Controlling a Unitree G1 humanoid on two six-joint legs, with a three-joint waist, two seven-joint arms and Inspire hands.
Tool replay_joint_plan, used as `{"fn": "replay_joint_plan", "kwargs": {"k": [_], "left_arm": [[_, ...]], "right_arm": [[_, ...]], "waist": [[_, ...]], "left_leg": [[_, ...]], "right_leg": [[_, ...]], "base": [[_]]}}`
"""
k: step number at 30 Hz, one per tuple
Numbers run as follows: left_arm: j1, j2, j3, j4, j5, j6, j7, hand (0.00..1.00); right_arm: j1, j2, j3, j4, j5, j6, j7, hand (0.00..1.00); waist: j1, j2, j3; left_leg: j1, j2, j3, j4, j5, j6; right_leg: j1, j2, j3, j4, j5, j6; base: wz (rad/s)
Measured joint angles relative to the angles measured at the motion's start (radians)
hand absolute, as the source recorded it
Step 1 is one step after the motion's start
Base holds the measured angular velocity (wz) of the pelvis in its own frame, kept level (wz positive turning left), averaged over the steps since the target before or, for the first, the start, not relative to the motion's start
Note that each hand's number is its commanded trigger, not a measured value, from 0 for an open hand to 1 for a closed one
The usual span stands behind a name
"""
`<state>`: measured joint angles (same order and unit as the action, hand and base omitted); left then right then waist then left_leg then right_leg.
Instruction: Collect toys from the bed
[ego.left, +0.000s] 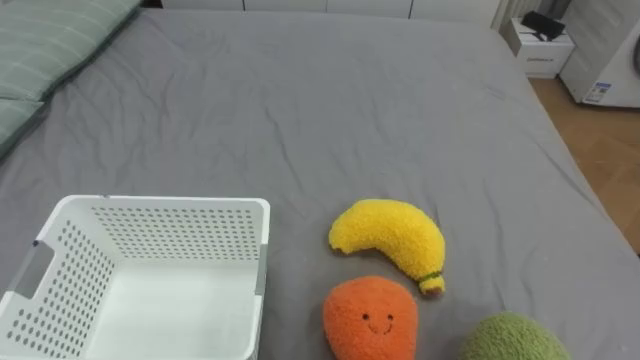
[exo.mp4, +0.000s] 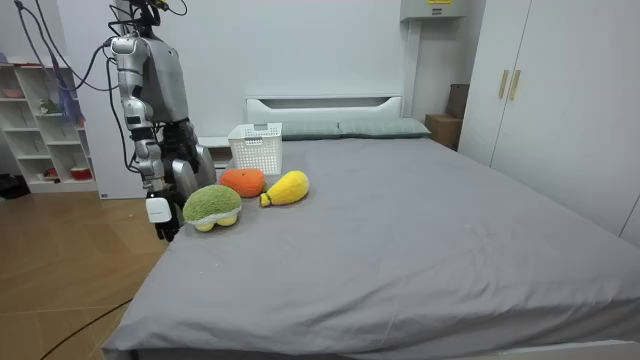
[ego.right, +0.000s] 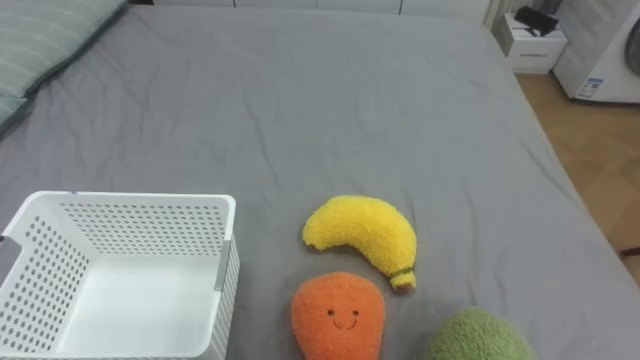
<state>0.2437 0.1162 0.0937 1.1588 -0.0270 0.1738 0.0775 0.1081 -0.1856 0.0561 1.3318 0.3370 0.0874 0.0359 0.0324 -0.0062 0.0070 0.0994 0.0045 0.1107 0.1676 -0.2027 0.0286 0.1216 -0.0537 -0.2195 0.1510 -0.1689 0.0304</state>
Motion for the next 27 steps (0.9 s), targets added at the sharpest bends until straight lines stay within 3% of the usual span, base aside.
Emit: {"fn": "replay_joint_plan", "kwargs": {"k": [9, 17, 20, 21, 27], "left_arm": [[-0.006, -0.001, 0.001, -0.001, 0.061, -0.001, -0.003, 0.00], [-0.012, -0.004, 0.001, -0.002, 0.037, 0.000, -0.007, 0.00], [-0.002, 0.000, 0.013, -0.003, 0.017, 0.000, -0.021, 0.00], [0.009, 0.000, 0.031, -0.003, 0.017, 0.000, -0.024, 0.00], [0.019, 0.012, 0.133, -0.022, 0.014, -0.003, -0.050, 0.00]], "right_arm": [[0.000, -0.001, 0.001, 0.000, -0.004, -0.002, 0.000, 0.00], [0.018, 0.005, -0.011, 0.003, 0.129, 0.002, -0.031, 0.00], [0.034, 0.006, -0.106, 0.011, 0.176, 0.004, -0.051, 0.00], [0.036, 0.005, -0.148, 0.023, 0.193, 0.008, -0.057, 0.00], [0.045, -0.012, -0.371, 0.022, 0.271, 0.041, -0.093, 0.00]], "waist": [[0.002, 0.001, 0.0024], [-0.008, -0.001, 0.0033], [-0.034, 0.001, 0.0033], [-0.045, -0.006, -0.0005], [-0.093, -0.021, -0.0011]], "left_leg": [[0.001, 0.001, 0.003, -0.002, 0.000, 0.000], [0.005, 0.000, 0.000, -0.004, 0.000, -0.001], [0.014, -0.001, -0.002, -0.012, 0.000, -0.001], [0.018, -0.001, -0.001, -0.014, 0.000, -0.001], [0.031, 0.001, 0.015, -0.019, 0.000, -0.001]], "right_leg": [[-0.003, 0.003, 0.017, 0.000, 0.000, 0.000], [0.000, 0.003, 0.016, -0.001, 0.000, 0.000], [0.007, 0.003, 0.020, -0.001, -0.001, 0.001], [0.007, 0.003, 0.020, -0.001, -0.002, 0.001], [0.007, 0.002, 0.029, 0.002, -0.008, 0.001]], "base": [[0.00], [0.00], [0.00], [0.00], [-0.06]]}}
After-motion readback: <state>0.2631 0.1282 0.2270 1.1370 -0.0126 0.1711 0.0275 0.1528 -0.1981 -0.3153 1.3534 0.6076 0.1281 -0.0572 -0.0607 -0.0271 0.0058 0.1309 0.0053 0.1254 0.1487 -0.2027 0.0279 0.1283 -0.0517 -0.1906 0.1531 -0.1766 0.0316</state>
